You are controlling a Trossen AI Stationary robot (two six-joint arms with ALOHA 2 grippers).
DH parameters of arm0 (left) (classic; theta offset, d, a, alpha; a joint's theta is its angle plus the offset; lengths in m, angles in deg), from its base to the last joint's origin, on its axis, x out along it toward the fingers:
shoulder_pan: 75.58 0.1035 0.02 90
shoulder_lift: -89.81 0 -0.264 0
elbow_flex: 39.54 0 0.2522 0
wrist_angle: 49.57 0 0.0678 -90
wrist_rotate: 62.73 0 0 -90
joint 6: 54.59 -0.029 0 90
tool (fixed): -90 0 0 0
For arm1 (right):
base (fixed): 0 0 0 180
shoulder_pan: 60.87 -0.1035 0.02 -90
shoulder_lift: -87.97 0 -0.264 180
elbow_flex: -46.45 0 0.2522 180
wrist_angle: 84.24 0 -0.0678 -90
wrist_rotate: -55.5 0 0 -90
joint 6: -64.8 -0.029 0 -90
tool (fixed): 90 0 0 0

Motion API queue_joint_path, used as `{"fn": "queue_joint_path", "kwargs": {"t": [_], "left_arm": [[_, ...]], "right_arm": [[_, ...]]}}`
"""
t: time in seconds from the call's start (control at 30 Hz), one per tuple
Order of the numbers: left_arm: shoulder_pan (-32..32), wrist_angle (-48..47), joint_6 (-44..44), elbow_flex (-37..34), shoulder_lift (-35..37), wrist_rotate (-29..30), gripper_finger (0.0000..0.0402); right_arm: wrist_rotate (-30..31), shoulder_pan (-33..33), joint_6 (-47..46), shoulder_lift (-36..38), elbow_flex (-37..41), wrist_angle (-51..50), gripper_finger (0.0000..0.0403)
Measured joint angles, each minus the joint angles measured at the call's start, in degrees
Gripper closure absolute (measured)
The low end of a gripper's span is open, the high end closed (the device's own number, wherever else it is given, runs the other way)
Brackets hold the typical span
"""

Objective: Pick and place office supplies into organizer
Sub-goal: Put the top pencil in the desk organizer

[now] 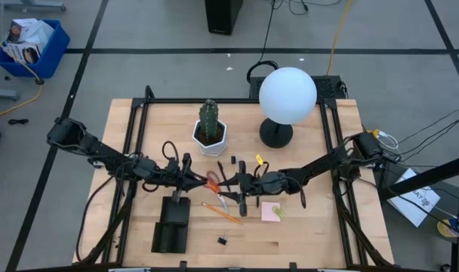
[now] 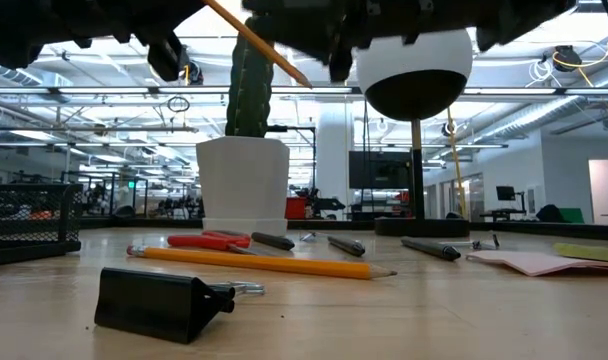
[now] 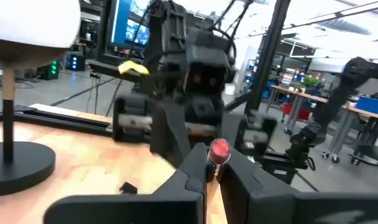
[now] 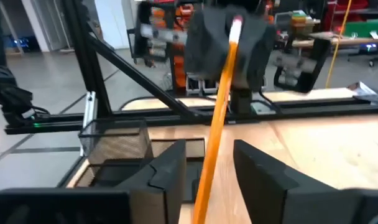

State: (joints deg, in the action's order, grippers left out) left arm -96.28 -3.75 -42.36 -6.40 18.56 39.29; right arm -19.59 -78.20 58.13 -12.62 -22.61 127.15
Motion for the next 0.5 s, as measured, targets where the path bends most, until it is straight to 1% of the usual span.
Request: {"fn": "queue_joint_path", "kwargs": {"t": [0.13, 0.27, 0.4, 0.5], "left_arm": [[-1.7, -1.4, 1.2, 0.0, 0.4, 0.0, 0.0366], [-3.6, -3.6, 2.1, 0.0, 1.9, 0.0, 0.0381], [-5.7, -6.4, 2.2, 0.0, 4.8, 0.0, 0.0381], [-7.5, -9.4, 3.4, 0.0, 7.9, 1.5, 0.0380]], "right_arm": [[0.0, -0.7, 0.3, 5.0, 1.5, -2.9, 0.0257], [0.0, -1.5, 0.3, 10.4, 3.9, -5.1, 0.0255], [0.0, -2.3, -0.2, 14.7, 8.0, -5.4, 0.0259], [0.0, -2.5, -2.5, 17.1, 11.6, -5.1, 0.0258]]}}
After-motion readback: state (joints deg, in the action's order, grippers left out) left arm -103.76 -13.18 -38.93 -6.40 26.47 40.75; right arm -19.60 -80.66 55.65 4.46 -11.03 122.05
